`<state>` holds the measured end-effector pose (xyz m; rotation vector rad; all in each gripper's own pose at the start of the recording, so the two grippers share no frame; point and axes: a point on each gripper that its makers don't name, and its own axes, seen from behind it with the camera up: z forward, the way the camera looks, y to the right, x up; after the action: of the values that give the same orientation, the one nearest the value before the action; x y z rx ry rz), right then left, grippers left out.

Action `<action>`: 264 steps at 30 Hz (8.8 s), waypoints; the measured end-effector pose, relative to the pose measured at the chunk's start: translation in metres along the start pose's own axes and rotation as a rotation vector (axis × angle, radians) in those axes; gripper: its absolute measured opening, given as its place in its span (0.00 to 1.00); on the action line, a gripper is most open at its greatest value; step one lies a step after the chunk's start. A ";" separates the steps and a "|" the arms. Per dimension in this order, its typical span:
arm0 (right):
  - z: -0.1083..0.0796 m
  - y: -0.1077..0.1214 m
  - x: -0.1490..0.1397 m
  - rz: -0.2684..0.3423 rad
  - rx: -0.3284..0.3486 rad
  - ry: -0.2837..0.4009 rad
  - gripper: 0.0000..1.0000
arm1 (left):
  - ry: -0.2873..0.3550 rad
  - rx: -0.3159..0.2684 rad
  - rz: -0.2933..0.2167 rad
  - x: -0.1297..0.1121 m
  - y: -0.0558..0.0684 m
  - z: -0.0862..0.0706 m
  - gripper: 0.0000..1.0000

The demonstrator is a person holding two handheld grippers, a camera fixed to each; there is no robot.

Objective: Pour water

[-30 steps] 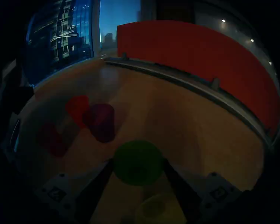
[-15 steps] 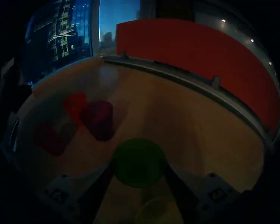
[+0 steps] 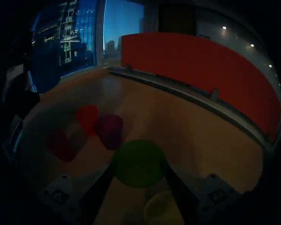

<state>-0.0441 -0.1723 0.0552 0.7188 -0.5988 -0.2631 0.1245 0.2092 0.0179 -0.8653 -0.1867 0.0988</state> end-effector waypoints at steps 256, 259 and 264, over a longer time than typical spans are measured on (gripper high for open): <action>-0.113 -0.170 0.119 -0.212 0.306 0.517 0.95 | 0.126 0.330 1.202 0.140 0.058 -0.044 0.86; -0.113 -0.170 0.119 -0.211 0.305 0.518 0.95 | 0.128 0.331 1.212 0.141 0.058 -0.045 0.85; -0.113 -0.169 0.119 -0.208 0.303 0.520 0.95 | 0.132 0.331 1.224 0.145 0.060 -0.047 0.85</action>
<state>0.1147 -0.2845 -0.0775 1.0987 -0.0654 -0.1669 0.2751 0.2362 -0.0397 -0.5457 0.4984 1.1763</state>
